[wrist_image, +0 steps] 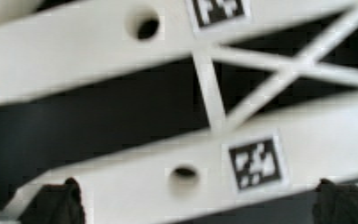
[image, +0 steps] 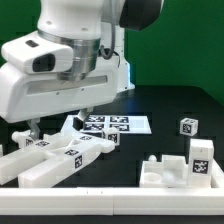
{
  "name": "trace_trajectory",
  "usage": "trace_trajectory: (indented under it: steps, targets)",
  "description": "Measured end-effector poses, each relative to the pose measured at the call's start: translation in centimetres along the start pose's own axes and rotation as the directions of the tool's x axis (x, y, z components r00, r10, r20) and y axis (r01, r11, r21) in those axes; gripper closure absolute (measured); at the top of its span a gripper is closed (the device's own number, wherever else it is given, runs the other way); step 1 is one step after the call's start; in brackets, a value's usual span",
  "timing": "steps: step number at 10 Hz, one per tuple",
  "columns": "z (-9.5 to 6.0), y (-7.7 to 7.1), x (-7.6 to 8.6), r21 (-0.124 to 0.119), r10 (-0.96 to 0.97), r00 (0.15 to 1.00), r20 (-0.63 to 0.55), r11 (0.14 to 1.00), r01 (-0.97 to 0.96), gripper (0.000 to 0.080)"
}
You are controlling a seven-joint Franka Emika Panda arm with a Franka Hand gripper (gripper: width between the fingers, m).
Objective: Assemble chair
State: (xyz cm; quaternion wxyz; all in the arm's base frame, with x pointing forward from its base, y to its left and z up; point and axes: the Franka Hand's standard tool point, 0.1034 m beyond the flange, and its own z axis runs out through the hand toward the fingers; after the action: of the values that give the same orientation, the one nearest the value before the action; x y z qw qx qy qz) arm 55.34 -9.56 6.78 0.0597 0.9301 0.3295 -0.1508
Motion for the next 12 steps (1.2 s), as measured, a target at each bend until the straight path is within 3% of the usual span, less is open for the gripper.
trace_trajectory:
  steps: [3,5,7,9,11,12]
  targets:
    - [0.5,-0.9,0.4,0.034,-0.018,0.988,0.156,0.999,0.013,0.0151]
    - [1.8,-0.3,-2.6,0.033,-0.068,0.965,0.253,0.998,0.062,0.0151]
    - [2.7,1.6,-6.0,0.015,-0.069,0.933,0.354,0.998,0.069,0.0151]
    - [3.0,0.6,-5.3,0.047,-0.081,0.893,0.443,0.997,0.067,0.0151]
    - [3.2,0.9,-5.2,0.042,-0.084,0.898,0.432,0.996,0.073,0.0151]
    - [3.4,0.9,-5.4,0.053,-0.124,0.893,0.432,0.992,0.112,0.0151]
